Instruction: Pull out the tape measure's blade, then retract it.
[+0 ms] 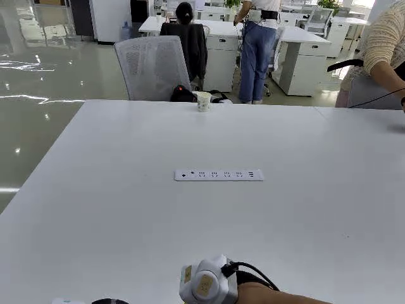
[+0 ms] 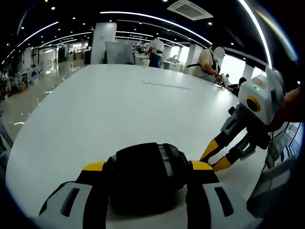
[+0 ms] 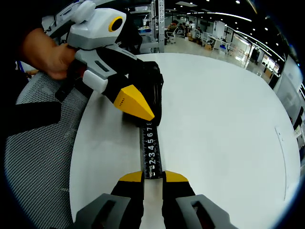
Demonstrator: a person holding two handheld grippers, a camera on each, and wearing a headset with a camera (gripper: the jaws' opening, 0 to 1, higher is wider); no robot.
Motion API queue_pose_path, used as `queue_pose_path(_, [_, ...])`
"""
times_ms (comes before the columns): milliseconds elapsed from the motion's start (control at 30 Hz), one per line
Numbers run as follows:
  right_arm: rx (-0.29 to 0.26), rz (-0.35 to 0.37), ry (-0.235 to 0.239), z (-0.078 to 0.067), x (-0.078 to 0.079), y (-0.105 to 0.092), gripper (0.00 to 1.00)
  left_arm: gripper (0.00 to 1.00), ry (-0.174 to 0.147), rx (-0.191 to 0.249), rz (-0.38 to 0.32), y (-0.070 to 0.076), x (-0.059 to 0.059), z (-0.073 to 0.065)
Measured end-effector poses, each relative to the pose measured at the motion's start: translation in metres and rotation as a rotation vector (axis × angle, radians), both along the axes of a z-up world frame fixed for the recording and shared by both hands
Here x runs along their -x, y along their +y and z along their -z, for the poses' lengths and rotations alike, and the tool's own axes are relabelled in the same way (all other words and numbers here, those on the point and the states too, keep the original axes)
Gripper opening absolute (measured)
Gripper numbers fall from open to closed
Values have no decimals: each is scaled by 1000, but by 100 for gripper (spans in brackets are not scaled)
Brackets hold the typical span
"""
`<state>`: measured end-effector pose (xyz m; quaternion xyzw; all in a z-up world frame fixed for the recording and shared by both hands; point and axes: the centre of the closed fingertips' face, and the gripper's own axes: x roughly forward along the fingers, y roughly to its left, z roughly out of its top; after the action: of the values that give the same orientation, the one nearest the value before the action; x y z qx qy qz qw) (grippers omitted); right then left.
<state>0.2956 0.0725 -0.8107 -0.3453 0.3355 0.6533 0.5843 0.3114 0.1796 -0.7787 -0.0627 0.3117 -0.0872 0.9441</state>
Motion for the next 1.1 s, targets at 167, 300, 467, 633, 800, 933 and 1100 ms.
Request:
queue_pose_path(167, [-7, 14, 5, -1, 1, 1, 11, 61, 0, 2, 0, 0, 0, 0])
queue_pose_path(300, [-12, 17, 2, -1, 1, 2, 11, 61, 2, 10, -2, 0, 0, 0])
queue_pose_path(467, [-9, 16, 1, -1, 1, 2, 11, 61, 3, 11, -1, 0, 1, 0])
queue_pose_path(633, [-12, 27, 5, -1, 0, 3, 11, 61, 1, 20, -1, 1, 1, 0])
queue_pose_path(800, [-20, 34, 4, -1, 1, 8, 11, 61, 3, 17, 1, 0, 1, 0])
queue_pose_path(933, [-28, 41, 10, -1, 0, 9, 11, 61, 5, 18, 2, 0, 1, -1])
queue_pose_path(1100, [-32, 41, 14, -2, 1, 11, 11, 61, 7, 20, 2, 0, 2, -1])
